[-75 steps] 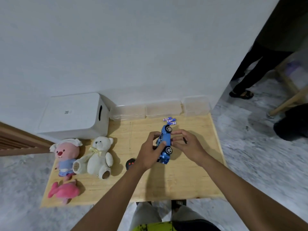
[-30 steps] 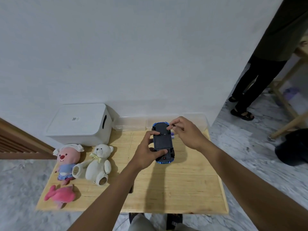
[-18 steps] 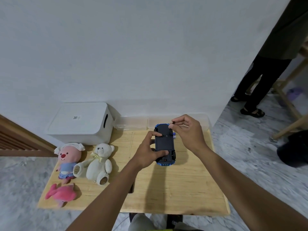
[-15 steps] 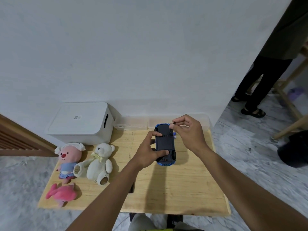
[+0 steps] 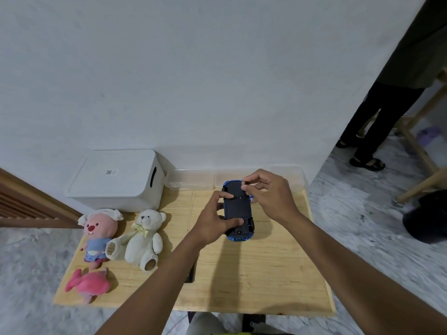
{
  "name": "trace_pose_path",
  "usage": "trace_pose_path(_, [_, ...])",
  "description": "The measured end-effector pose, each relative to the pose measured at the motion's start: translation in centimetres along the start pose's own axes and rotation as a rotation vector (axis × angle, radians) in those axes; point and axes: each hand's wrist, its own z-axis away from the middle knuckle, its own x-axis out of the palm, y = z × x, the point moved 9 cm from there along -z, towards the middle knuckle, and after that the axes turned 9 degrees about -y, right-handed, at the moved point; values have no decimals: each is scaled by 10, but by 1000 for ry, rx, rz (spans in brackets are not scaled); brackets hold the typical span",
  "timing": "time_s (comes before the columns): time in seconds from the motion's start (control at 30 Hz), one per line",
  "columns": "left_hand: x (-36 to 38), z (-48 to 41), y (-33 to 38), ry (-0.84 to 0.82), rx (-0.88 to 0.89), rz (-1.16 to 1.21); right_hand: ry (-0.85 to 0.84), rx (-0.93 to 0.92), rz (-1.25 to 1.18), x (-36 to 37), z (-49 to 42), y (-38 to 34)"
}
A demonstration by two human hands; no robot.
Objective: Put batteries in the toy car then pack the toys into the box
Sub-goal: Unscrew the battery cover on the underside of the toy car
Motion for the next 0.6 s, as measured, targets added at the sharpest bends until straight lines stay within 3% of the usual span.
trace_pose_path(0.27, [4, -4, 2, -8, 5, -10, -26, 35, -127, 4, -3, -6])
trace_pose_path(0.47, [3, -5, -4, 3, -20, 6, -29, -21, 31, -2, -6, -11])
trace_pose_path(0.6, [1, -5, -2, 0, -16, -2, -26, 14, -31, -2, -7, -8])
